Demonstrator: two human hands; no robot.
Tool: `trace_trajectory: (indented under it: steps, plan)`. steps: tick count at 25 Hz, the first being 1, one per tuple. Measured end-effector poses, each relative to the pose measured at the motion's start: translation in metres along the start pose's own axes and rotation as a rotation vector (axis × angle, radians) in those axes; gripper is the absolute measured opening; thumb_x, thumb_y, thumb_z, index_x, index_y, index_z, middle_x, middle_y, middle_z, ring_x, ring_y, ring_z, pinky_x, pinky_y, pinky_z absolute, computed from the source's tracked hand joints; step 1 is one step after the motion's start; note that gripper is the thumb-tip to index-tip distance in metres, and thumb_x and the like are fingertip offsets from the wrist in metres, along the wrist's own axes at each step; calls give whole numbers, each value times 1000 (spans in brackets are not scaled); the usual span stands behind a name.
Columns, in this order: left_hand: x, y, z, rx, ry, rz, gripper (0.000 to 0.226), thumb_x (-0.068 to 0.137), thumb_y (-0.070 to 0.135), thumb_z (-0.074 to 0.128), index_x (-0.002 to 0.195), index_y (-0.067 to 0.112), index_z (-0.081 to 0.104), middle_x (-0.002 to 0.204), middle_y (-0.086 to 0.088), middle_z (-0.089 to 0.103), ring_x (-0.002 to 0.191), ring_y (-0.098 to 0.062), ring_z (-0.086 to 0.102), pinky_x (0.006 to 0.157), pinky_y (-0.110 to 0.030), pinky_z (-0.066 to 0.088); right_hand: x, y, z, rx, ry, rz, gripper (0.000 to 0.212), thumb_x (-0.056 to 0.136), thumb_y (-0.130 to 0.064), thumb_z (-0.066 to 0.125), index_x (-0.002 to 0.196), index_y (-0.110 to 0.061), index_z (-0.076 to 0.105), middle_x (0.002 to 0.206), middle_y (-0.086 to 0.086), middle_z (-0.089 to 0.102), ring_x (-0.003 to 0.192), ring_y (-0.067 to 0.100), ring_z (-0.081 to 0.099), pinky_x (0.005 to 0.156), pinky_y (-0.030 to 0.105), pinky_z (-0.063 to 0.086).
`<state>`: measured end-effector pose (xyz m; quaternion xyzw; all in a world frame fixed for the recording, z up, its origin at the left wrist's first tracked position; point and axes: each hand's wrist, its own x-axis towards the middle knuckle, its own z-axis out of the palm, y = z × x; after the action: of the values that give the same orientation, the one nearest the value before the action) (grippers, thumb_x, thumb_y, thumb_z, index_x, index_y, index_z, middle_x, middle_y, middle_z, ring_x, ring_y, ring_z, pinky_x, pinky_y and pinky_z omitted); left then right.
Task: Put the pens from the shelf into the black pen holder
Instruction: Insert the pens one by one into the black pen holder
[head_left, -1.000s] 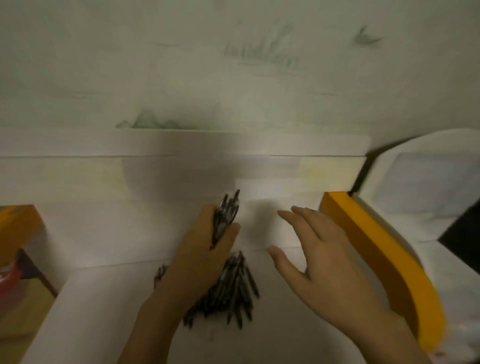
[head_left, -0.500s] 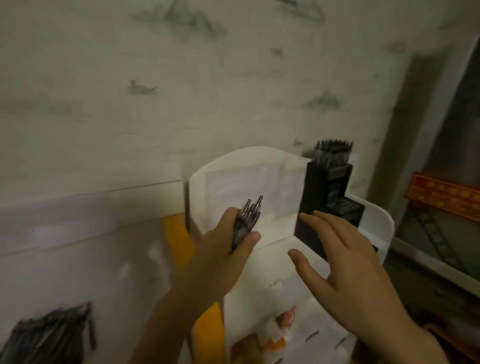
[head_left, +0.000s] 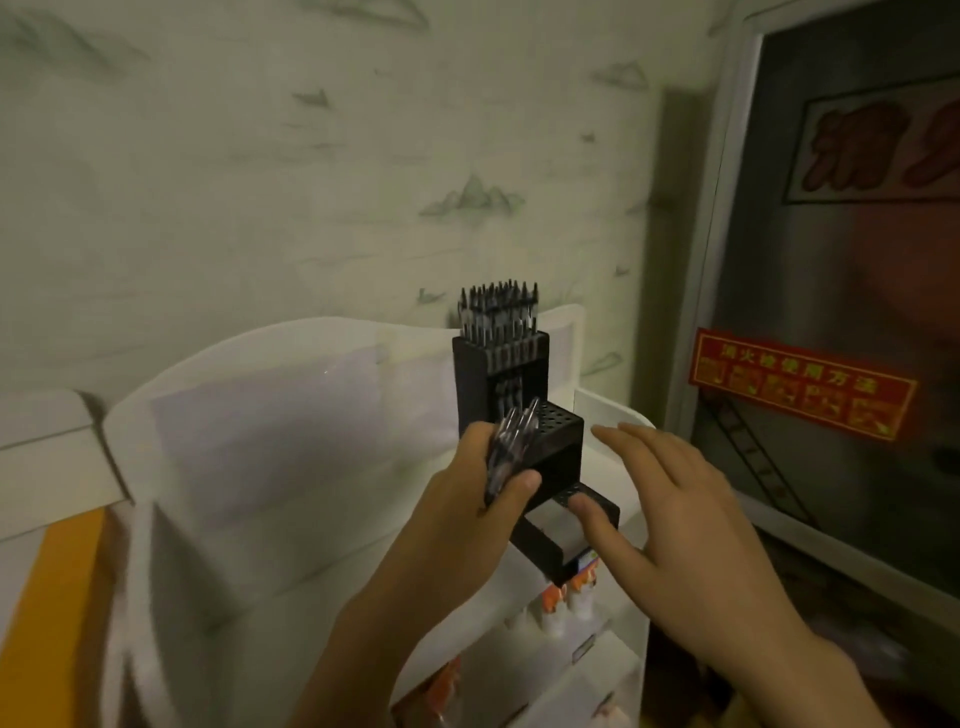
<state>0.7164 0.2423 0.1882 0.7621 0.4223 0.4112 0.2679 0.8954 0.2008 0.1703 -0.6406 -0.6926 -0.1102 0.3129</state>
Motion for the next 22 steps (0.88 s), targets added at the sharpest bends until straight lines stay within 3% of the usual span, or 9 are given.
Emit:
trace_trajectory:
  steps: [4, 7, 10, 12, 17, 19, 22]
  plan:
    - [53, -25, 31, -40, -22, -57, 18, 97, 26, 53, 111, 21, 44, 63, 12, 43, 46, 6, 52, 43, -10, 38, 51, 38, 30, 78, 7, -57, 52, 91, -61, 42, 138, -40, 38, 136, -20, 45, 127, 3, 37, 106, 22, 24]
    - [101, -46, 46, -87, -53, -107, 19, 97, 27, 52, 115, 26, 47, 75, 11, 54, 62, 10, 58, 54, -7, 43, 102, 52, 57, 483, -49, -23, 36, 90, -52, 52, 125, -42, 53, 118, -30, 55, 113, -10, 46, 88, 5, 37]
    - [136, -67, 59, -129, -124, -161, 16, 97, 30, 52, 113, 30, 49, 95, 14, 63, 87, 9, 61, 72, -10, 46, 140, 60, 84, 1010, -154, 120, 27, 79, -40, 63, 104, -30, 69, 91, -9, 73, 89, 3, 67, 78, 11, 51]
    - [158, -80, 68, -136, -147, -195, 19, 96, 32, 53, 114, 31, 49, 99, 15, 64, 92, 5, 61, 78, -13, 44, 162, 73, 102, 1214, -205, 236, 31, 71, -32, 66, 99, -19, 73, 87, 1, 75, 83, 14, 71, 77, 21, 57]
    - [197, -94, 83, -123, -145, -286, 17, 95, 32, 55, 111, 27, 51, 74, 17, 55, 63, 6, 54, 60, -9, 40, 210, 111, 132, 1402, -356, 400, 32, 68, -27, 68, 95, -12, 76, 90, 9, 75, 88, 26, 71, 82, 34, 56]
    - [206, -100, 83, -134, -121, -339, 12, 96, 34, 54, 106, 28, 53, 63, 16, 51, 50, 3, 46, 51, -12, 37, 233, 126, 138, 1478, -282, 435, 28, 73, -23, 66, 96, -10, 75, 91, 9, 75, 87, 24, 72, 83, 35, 55]
    - [218, -112, 80, -91, 4, -383, 7, 97, 32, 52, 102, 28, 55, 55, 20, 50, 46, 5, 41, 48, -13, 33, 274, 147, 142, 1535, -83, 416, 15, 81, -9, 65, 94, -8, 73, 86, 10, 75, 80, 22, 72, 77, 28, 59]
